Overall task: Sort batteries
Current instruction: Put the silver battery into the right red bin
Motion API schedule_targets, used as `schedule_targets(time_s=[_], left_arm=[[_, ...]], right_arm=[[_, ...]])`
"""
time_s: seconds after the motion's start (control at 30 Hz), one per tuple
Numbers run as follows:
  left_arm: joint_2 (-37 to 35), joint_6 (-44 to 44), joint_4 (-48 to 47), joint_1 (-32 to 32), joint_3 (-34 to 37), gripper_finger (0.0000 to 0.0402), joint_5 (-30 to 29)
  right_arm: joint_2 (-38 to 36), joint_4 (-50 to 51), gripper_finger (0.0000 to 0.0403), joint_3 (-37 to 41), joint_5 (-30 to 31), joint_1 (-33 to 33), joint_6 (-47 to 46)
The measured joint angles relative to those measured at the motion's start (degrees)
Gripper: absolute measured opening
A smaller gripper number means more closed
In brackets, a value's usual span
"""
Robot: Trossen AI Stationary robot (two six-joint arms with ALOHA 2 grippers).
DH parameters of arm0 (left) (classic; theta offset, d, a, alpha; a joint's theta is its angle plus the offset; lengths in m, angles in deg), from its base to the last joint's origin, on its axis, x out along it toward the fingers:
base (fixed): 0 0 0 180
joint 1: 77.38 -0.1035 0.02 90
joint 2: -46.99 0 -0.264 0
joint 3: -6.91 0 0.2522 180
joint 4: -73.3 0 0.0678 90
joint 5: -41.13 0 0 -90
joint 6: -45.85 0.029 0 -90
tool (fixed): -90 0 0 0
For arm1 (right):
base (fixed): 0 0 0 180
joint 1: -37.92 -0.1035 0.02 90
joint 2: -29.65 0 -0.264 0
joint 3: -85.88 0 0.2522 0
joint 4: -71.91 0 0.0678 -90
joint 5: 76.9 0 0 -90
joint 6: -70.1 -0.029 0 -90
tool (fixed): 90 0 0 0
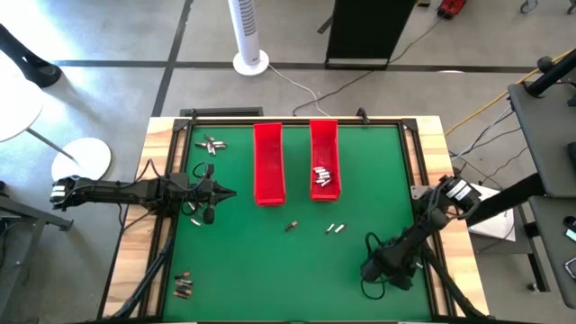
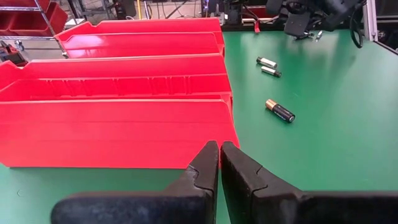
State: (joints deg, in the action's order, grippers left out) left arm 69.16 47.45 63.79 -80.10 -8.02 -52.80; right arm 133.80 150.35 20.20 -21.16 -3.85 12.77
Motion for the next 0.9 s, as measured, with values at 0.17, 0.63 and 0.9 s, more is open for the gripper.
schedule_targets(time_s=[0.17, 0.63, 0.9], left_arm=[[0.0, 0.0, 0.0, 0.0, 0.0, 0.0, 0.0], [0.0, 0.0, 0.0, 0.0, 0.0, 0.0, 0.0], [0.0, 0.0, 0.0, 0.0, 0.0, 0.0, 0.0]], right_arm=[[0.0, -0.9, 0.0132, 1.6, 1.7, 1.7, 1.8], [0.0, -1.2, 0.0045, 1.5, 5.5, 8.1, 6.9], [-0.5, 3.4, 0.0053, -1.9, 13.4, 9.7, 9.9]])
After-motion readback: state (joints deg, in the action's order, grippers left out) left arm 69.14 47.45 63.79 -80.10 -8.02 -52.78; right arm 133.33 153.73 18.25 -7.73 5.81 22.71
